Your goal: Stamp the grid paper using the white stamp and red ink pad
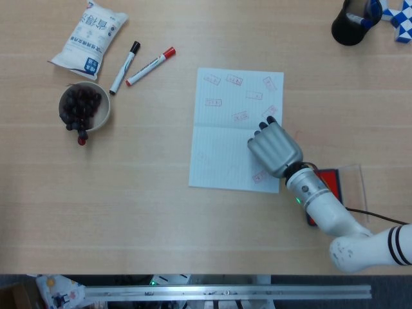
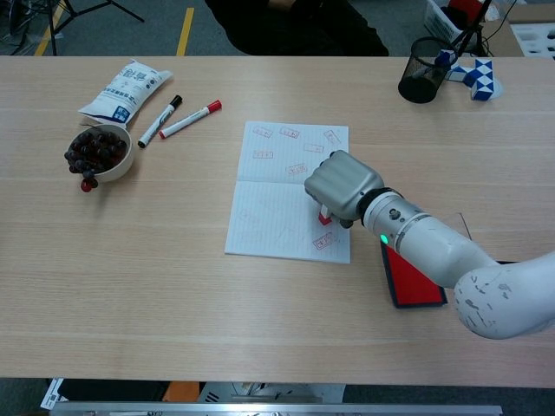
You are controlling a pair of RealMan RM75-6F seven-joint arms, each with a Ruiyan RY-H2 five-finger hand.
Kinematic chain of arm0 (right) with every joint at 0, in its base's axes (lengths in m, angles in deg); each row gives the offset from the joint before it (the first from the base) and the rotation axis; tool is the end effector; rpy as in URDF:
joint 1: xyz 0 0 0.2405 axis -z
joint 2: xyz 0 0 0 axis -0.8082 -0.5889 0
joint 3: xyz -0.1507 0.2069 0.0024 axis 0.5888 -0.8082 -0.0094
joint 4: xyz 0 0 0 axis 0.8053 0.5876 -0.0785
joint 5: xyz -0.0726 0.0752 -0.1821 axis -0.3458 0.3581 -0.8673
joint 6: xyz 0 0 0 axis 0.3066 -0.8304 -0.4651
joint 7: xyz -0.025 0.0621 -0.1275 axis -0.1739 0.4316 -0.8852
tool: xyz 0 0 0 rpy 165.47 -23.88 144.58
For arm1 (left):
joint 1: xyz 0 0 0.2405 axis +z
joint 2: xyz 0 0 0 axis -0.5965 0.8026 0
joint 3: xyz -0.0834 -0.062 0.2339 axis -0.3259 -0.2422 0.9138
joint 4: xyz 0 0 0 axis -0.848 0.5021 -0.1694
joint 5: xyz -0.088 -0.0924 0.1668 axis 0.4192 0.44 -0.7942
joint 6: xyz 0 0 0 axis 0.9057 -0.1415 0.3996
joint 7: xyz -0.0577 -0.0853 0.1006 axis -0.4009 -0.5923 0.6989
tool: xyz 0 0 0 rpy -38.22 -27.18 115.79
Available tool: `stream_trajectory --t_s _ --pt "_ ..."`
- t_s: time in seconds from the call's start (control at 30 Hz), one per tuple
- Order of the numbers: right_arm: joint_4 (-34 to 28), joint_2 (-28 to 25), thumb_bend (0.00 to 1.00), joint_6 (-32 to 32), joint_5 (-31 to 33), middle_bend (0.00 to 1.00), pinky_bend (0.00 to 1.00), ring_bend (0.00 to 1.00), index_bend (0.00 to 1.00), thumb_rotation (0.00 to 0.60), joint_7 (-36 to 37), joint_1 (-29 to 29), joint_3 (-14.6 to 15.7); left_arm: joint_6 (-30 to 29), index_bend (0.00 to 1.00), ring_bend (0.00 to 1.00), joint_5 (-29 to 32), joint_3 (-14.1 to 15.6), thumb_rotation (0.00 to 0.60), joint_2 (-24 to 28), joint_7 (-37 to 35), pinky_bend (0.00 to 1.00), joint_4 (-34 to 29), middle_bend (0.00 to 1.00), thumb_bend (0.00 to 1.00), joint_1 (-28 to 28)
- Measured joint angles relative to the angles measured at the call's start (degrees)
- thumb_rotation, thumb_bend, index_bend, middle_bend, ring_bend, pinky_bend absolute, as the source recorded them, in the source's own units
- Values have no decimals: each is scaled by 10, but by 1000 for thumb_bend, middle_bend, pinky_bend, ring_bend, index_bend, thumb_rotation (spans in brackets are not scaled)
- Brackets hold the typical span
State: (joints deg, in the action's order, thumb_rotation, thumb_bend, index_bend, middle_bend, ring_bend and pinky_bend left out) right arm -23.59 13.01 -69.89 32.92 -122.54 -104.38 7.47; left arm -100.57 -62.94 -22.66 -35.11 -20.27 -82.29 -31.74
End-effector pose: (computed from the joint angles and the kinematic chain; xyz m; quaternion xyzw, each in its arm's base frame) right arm -0.1346 -0.2784 -0.1113 0.8820 -0.1704 0.1449 0.4148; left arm -0.3237 0.1093 0.1792 -0.5553 -0.4441 -0.3611 0.6034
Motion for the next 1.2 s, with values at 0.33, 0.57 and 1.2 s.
stream_trajectory --t_s 0.33,0.57,1.2 --pt "-2 -1 372 1 1 529 291 338 735 600 2 1 -4 2 139 160 1 0 600 0 1 95 0 102 175 0" --pt "-61 -39 371 -13 -17 530 291 338 735 600 25 5 -17 -2 135 160 1 -1 600 5 -4 95 -4 101 175 1" --pt "-225 -219 370 -48 -142 530 291 338 735 600 76 51 48 3 135 159 -6 2 600 4 14 95 -17 100 175 -3"
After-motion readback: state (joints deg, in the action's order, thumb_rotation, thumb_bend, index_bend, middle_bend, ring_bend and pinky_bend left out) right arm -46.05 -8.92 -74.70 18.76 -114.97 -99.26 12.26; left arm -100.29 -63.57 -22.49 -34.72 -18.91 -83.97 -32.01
